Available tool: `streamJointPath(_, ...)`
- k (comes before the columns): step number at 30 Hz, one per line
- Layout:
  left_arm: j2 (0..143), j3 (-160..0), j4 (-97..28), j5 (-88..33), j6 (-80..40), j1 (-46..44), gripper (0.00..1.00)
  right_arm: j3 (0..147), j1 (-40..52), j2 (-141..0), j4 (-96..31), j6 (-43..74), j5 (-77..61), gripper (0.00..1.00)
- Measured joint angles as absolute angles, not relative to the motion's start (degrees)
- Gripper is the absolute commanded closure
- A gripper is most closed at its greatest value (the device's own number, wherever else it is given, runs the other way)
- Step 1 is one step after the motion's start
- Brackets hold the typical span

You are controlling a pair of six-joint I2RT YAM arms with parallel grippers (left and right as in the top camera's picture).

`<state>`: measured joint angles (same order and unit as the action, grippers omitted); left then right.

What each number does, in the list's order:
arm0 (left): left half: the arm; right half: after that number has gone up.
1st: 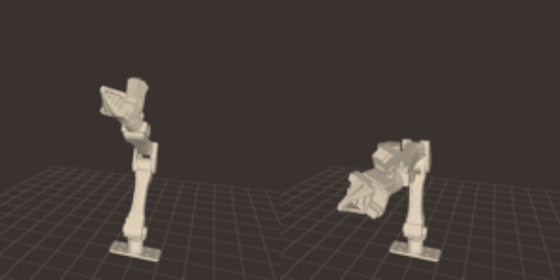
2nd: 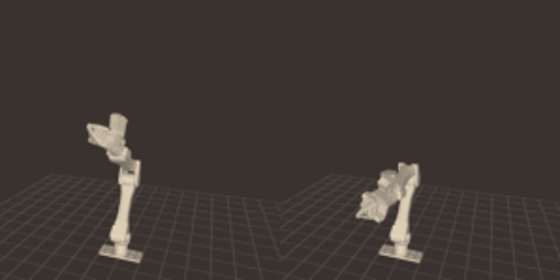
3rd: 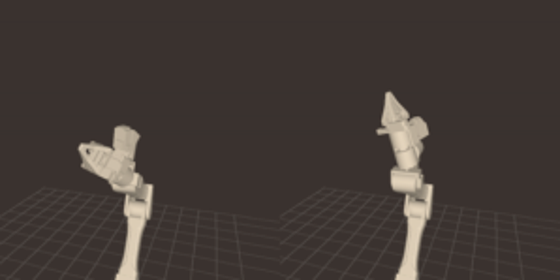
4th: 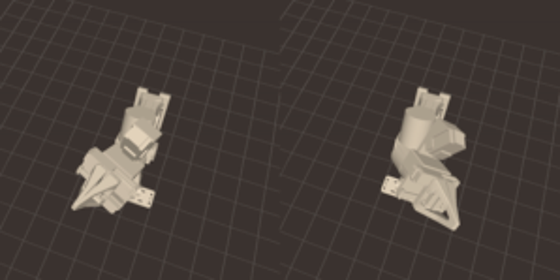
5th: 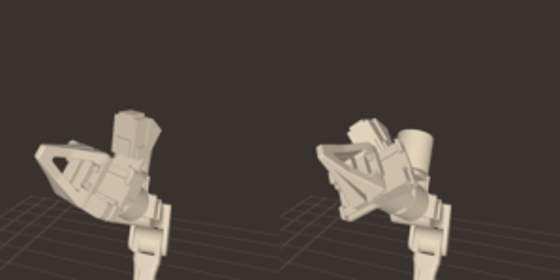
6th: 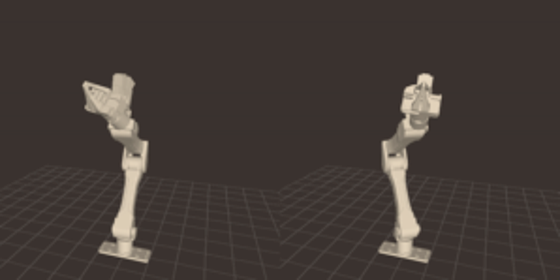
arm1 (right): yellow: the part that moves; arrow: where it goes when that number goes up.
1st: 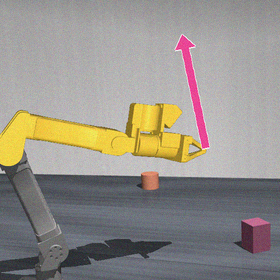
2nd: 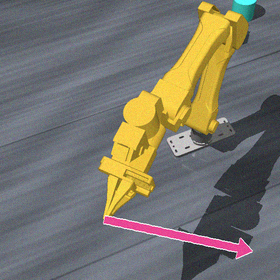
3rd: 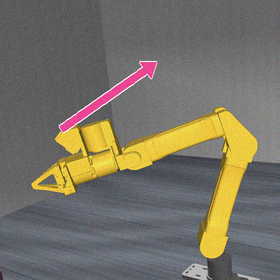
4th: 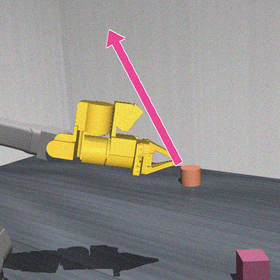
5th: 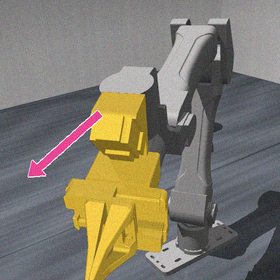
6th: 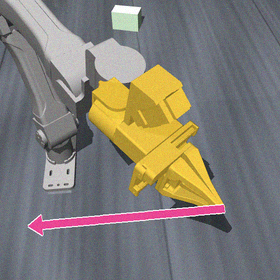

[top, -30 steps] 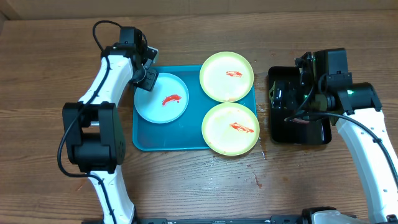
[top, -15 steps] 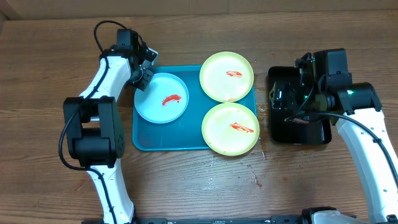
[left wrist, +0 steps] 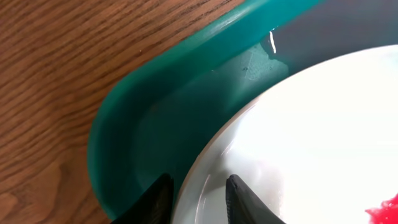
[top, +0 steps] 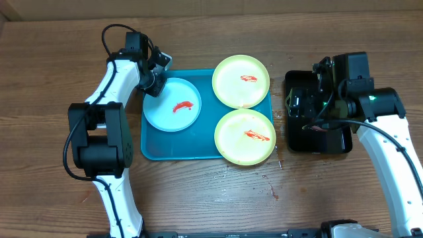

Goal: Clean dirty plates on tray and stack at the side

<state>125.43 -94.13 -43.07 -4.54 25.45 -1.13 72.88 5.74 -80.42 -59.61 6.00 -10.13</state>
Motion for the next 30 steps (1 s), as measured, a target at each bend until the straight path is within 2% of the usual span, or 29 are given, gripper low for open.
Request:
streamJointPath(4, 125.43, -94.13, -45.67, -4.56, 22.83, -1.13, 0.95, 72.88, 5.74, -80.42, -60.12, 6.00, -10.24, 0.04)
streamJointPath(5, 125.43, -94.15, -46.57, -4.64, 22.28, -1.13, 0.96, 72.88, 5.72, -80.42, -60.16, 6.22, -10.26, 0.04)
streamJointPath(15, 125.43, -95.02, -57.82, -4.64, 5.52, -1.13, 0.96, 72.88, 5.63, -80.42, -61.30, 13.56, -9.37, 0.07)
streamJointPath(21, 125.43, -95.02, -64.84, -6.17, -2.76, -1.13, 0.96, 72.88, 1.93, -80.42, -61.84, 15.27, -8.32, 0.37)
streamJointPath(23, 125.43, -95.02, -65.41, -6.46, -3.70, -1.13, 0.96, 72.88, -0.49, -80.42, -62.13, 13.96, -8.01, 0.40)
streamJointPath(24, 125.43, -95.02, -65.58, -6.50, -4.19, -1.13, 0.96, 72.88, -1.32, -80.44, -62.15, 13.30, -7.86, 0.46)
streamJointPath(26, 125.43, -95.02, -65.76, -6.66, -4.60, -1.13, 0.96, 72.88, -3.09, -80.84, -61.71, 11.57, -7.46, 0.64)
streamJointPath(30, 125.43, -95.02, -65.58, -6.74, -4.80, -1.13, 0.96, 73.06, -4.60, -84.03, -60.58, 8.86, -7.18, 0.65)
